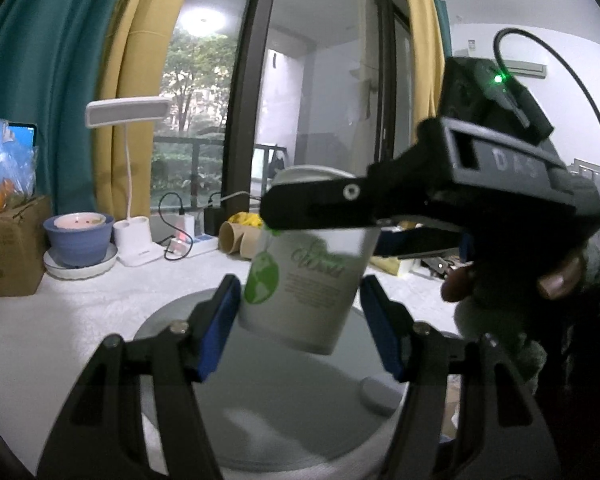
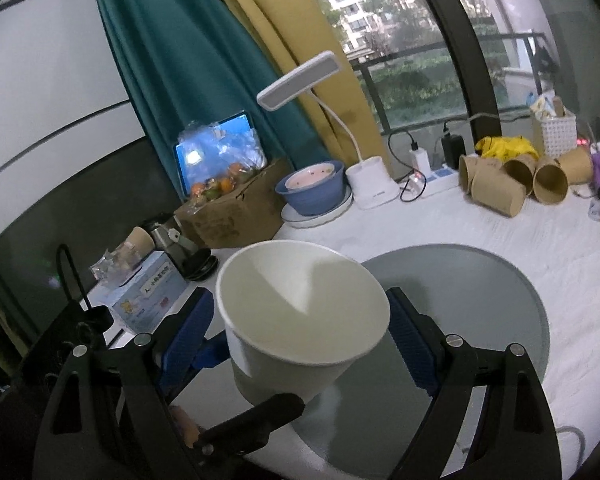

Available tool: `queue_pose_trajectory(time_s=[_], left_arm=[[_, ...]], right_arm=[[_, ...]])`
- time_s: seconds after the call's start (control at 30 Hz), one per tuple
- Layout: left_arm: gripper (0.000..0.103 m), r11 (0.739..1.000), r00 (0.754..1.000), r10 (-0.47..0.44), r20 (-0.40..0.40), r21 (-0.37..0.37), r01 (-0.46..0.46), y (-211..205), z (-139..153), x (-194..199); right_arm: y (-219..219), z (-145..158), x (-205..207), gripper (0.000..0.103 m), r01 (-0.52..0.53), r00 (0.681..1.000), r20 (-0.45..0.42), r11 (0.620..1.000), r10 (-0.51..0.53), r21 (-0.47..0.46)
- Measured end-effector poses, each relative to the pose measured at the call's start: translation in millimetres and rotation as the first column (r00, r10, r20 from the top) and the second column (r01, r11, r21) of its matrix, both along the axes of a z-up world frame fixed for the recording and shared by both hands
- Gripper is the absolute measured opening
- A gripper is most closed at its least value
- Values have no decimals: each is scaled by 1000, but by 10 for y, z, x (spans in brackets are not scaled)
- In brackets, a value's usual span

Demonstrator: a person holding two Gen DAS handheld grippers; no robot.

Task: Flip cup upright
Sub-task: 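Carry the white cup over the grey mat and rotate it upright, then lower the upright white cup onto the grey mat with the left gripper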

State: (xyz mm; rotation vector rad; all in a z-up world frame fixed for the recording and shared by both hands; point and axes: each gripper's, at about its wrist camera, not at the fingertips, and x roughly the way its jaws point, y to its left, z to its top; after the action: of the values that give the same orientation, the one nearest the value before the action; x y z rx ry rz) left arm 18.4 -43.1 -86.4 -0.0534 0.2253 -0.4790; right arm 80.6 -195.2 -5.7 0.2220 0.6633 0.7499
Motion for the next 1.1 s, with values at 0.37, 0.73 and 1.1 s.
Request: queue_pose_trajectory(time_s=[0.37, 0.73, 1.1], left_arm=[[64, 1000, 1000, -19, -16, -4, 19, -37, -33, 5], [81, 998, 994, -61, -95, -24, 59, -42, -106, 93], [86, 988, 960, 117, -255, -67, -138, 590, -233, 291]], right_arm=[[-36, -76, 47, 70, -7, 999, -33, 1000, 7, 6], [-69, -52, 87, 69, 26, 1000, 7, 999, -26, -35], [-24, -201, 363, 69, 185, 970, 199, 952, -138, -243]])
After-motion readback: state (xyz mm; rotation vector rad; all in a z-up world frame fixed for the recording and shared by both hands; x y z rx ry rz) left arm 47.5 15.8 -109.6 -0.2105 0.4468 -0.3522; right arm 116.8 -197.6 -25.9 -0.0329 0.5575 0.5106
